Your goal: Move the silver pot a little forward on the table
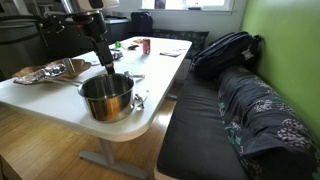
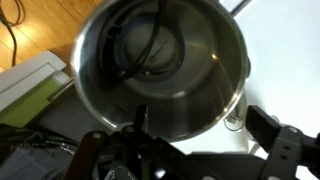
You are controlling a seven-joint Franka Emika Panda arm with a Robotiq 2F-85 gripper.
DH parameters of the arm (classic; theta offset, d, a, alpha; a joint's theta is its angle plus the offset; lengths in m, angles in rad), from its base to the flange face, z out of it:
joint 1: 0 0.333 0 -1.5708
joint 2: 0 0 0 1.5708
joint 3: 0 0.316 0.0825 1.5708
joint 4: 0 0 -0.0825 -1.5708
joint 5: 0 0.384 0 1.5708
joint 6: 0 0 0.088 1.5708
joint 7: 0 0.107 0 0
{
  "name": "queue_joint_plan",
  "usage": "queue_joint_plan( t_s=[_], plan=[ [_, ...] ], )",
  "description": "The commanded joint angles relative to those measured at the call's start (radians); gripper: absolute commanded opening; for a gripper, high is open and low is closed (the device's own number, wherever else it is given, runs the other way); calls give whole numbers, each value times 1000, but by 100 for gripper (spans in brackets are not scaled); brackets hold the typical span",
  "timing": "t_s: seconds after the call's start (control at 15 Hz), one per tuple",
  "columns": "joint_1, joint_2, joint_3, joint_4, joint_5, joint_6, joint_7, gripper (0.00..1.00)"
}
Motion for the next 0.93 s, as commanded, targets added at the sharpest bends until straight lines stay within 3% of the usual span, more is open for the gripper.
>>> queue_joint_plan(
  t_s=[0.0, 0.2, 0.47, 0.53, 0.67, 0.87],
  plan=[
    [58, 101, 25, 27, -34, 100, 94, 100],
    [99, 163, 18, 49, -17, 105, 118, 100],
    [126, 208, 8, 66, -8, 24, 111, 98],
    [124, 219, 13, 71, 3, 20, 104, 74],
    [118, 231, 27, 74, 24, 22, 90, 73],
    [113, 232, 31, 77, 35, 20, 81, 47]
  ],
)
